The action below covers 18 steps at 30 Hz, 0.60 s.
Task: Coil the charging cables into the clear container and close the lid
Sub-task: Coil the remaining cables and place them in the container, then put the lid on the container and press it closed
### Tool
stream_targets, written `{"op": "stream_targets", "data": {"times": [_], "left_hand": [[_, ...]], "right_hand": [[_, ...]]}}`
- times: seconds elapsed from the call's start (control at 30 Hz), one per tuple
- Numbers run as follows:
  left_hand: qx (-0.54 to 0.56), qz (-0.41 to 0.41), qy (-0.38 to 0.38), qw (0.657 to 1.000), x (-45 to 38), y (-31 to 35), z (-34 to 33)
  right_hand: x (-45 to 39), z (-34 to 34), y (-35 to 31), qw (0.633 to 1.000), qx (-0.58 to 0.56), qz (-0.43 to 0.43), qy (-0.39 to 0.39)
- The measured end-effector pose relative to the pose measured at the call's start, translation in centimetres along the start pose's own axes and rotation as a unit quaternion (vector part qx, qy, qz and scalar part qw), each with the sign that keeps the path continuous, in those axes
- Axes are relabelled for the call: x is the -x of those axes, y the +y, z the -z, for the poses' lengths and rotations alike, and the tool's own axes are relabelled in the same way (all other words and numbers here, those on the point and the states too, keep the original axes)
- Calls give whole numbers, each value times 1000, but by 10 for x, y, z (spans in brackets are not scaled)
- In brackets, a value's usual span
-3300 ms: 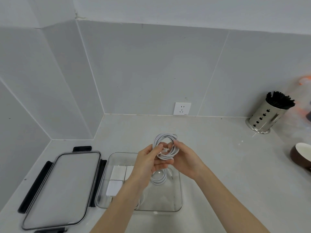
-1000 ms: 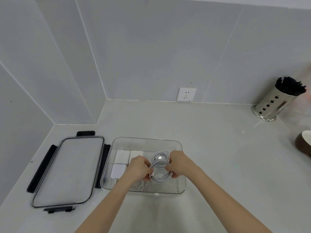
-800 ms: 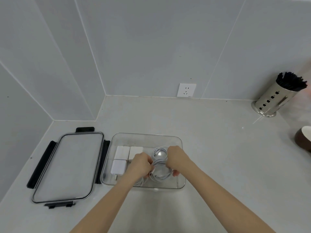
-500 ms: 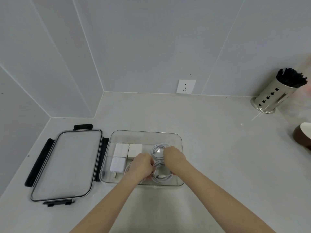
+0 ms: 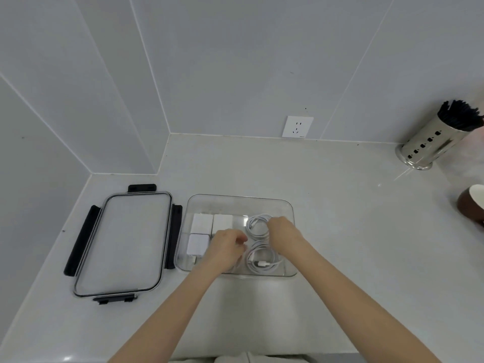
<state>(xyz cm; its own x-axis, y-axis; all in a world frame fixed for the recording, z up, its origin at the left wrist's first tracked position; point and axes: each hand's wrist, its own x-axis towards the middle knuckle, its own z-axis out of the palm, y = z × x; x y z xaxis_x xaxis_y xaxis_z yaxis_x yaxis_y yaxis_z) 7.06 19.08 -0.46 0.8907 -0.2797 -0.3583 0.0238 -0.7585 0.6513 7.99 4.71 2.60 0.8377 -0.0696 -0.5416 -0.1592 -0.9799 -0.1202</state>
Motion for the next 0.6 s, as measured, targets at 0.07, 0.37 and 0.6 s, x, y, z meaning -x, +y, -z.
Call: {"op": "stream_targets", "data": {"times": [0.07, 0.37, 0.6], "left_hand": [[30, -10, 11, 999, 7, -2, 15], [149, -5, 207, 967, 38, -49, 121], [138, 149, 312, 928, 42, -155, 170]], "right_hand": [[-2, 6, -2, 998, -57, -2, 41], [12, 32, -99, 860, -481, 147, 86], [-22, 4, -193, 877, -464, 117, 35]]}}
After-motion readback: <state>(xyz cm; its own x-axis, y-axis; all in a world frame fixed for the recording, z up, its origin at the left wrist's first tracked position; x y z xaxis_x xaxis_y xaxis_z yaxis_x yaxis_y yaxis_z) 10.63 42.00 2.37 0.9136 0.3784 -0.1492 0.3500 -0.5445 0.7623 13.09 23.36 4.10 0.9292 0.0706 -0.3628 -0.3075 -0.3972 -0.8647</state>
